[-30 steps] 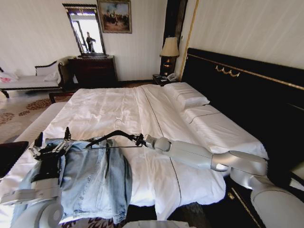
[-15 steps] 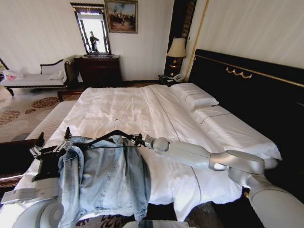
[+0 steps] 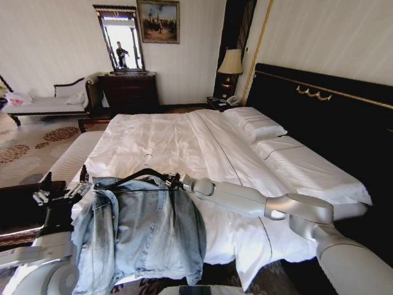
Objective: Pick up the clothes from the bed and hang them on the clothes hanger.
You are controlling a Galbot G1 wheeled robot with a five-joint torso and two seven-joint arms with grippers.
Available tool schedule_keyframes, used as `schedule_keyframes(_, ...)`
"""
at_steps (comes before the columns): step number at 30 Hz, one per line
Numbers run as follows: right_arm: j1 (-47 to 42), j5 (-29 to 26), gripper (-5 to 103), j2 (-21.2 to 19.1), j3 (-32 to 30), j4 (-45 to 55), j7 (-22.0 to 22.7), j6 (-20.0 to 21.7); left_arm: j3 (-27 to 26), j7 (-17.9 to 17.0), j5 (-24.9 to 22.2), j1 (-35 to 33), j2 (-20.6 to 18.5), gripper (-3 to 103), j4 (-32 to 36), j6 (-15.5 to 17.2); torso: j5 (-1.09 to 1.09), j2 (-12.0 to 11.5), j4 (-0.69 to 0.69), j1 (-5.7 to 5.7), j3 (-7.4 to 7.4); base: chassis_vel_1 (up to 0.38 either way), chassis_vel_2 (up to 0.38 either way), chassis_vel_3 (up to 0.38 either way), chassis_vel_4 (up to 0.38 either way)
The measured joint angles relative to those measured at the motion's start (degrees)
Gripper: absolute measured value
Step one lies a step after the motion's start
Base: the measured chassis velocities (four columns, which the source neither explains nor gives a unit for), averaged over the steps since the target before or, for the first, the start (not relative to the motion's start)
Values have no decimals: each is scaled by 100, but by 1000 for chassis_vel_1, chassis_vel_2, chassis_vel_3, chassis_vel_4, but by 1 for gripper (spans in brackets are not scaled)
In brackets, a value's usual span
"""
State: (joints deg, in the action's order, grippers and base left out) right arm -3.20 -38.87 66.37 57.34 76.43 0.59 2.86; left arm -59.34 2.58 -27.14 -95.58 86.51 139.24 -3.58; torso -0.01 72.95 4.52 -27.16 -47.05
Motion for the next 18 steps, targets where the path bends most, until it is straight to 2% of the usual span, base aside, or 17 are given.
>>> schedule_keyframes(18, -87, 113, 20, 20, -24, -191, 88, -30, -3, 3, 8, -11, 17, 100, 20, -13, 1, 0, 0, 0, -1, 45, 86, -40, -67)
